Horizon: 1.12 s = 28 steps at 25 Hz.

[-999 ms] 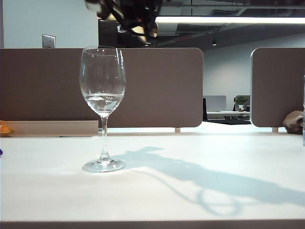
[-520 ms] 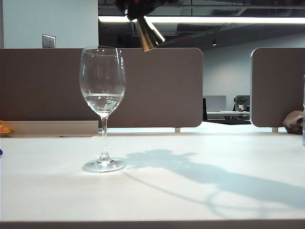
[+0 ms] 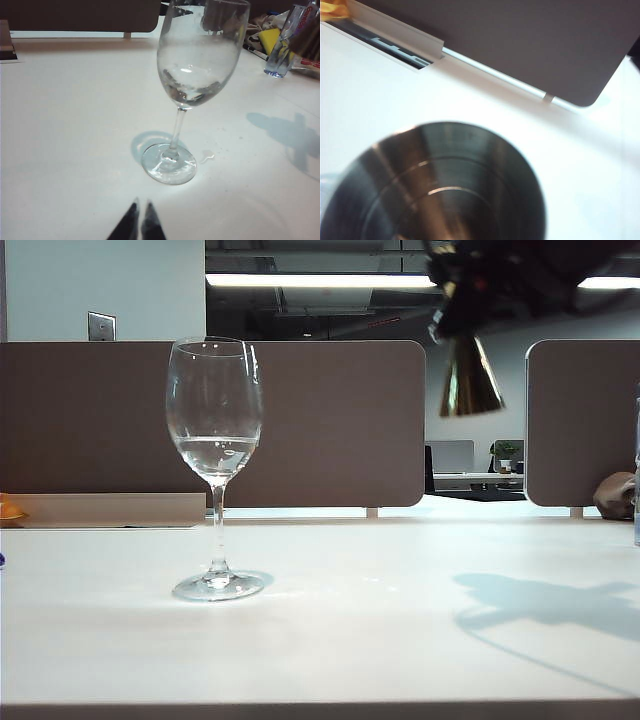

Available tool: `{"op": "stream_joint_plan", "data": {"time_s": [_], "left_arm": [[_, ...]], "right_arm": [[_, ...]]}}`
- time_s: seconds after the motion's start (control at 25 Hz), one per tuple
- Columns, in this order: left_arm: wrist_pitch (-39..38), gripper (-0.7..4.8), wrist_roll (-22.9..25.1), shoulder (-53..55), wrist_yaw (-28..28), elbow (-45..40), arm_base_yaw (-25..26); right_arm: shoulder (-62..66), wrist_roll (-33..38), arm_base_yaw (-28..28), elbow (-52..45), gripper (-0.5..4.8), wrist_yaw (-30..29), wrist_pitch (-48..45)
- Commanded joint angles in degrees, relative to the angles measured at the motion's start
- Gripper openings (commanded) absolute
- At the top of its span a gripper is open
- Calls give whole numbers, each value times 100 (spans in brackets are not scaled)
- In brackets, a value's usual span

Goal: Pick up the jigger and pour the water inside into the glass.

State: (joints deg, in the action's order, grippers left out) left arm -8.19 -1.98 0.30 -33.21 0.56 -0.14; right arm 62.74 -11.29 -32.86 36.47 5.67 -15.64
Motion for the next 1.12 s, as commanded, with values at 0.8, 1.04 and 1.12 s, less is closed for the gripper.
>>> {"op": "stream_joint_plan", "data": {"time_s": [0.8, 1.04, 1.12], "left_arm": [[15, 22, 4, 4, 0, -9, 7], [15, 22, 4, 4, -2, -9, 7], [15, 22, 4, 4, -2, -9, 7]], "right_arm": [[1812, 1283, 358, -1143, -1, -1067, -3080], [2568, 1283, 343, -743, -1, -1333, -3180], [2673, 1281, 341, -656, -1, -1333, -3180]]}}
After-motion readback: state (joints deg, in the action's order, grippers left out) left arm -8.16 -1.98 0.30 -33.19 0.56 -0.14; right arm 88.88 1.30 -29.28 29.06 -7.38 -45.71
